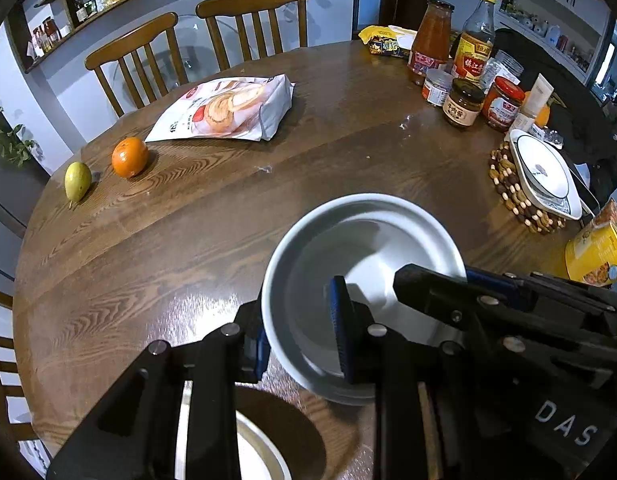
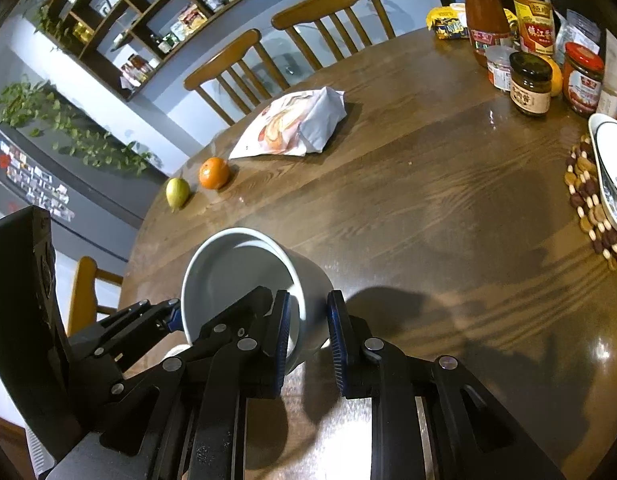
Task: Organize plates and bowls
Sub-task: 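Lift the small white ramekin with the left gripper toward the bowl stack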
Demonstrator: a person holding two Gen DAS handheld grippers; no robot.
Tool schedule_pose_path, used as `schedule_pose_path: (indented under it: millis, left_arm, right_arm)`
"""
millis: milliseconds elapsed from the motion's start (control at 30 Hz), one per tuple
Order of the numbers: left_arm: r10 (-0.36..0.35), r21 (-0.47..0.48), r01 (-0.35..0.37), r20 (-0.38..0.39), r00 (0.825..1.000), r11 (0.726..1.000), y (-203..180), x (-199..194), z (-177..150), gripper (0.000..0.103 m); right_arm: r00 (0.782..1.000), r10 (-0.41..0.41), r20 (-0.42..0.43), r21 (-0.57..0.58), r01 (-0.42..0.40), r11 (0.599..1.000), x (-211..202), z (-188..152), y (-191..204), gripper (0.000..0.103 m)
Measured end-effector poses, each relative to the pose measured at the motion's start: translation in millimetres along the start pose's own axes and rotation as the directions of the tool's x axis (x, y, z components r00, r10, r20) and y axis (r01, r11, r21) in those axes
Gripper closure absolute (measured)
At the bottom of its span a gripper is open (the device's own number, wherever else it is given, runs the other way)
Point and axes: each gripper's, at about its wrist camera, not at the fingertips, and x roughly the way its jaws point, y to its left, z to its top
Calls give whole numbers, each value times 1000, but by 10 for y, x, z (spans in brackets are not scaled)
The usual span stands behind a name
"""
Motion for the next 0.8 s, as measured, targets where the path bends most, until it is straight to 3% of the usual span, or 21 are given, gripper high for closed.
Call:
schedule_pose_path:
  millis: [800]
  left_arm:
    - [76, -69, -71, 75, 994, 995, 59, -622, -518, 80]
  right_arm:
    - [998, 63, 9, -92, -62, 994, -375, -457, 358, 80]
